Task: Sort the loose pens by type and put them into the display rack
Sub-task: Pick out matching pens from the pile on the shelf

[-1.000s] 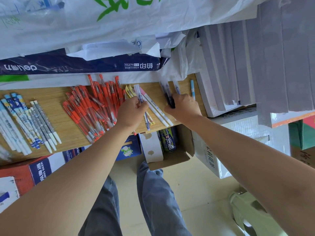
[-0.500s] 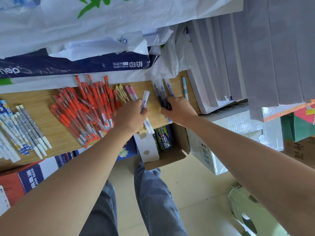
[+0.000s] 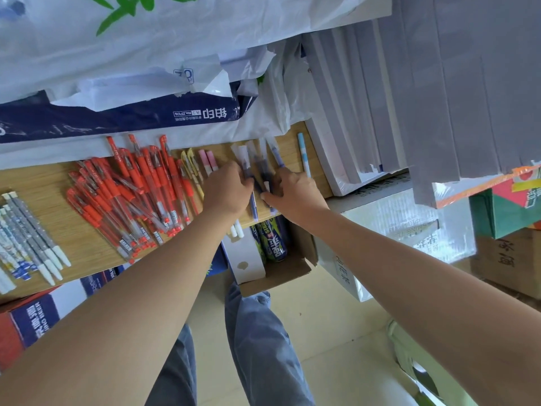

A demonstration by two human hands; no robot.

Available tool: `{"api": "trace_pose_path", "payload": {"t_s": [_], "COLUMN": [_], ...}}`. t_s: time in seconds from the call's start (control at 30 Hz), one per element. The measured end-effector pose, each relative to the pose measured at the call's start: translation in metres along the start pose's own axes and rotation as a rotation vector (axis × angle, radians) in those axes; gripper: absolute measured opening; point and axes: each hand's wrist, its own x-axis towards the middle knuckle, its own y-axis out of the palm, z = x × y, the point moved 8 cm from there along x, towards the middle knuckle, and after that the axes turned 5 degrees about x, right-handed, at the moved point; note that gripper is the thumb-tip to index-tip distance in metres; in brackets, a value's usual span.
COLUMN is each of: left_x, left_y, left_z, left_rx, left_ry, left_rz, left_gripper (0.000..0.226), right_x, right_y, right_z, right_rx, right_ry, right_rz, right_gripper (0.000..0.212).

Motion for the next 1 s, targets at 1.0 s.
{"api": "trace_pose_path", "payload": {"t_s": [1.0], "left_x": [0.002], "left_y": [0.012], "left_z": [-0.02], "left_rx": [-0.258], "left_ry": [-0.058], "left_rz": [0.04], "left_gripper": [0.03], "right_x": [0.014], "right_y": [-0.039], "right_z": [-0.041], "right_rx": [-0.097], "right_ry": [0.327], "right_rz": [-0.155], "right_gripper": [0.022]}}
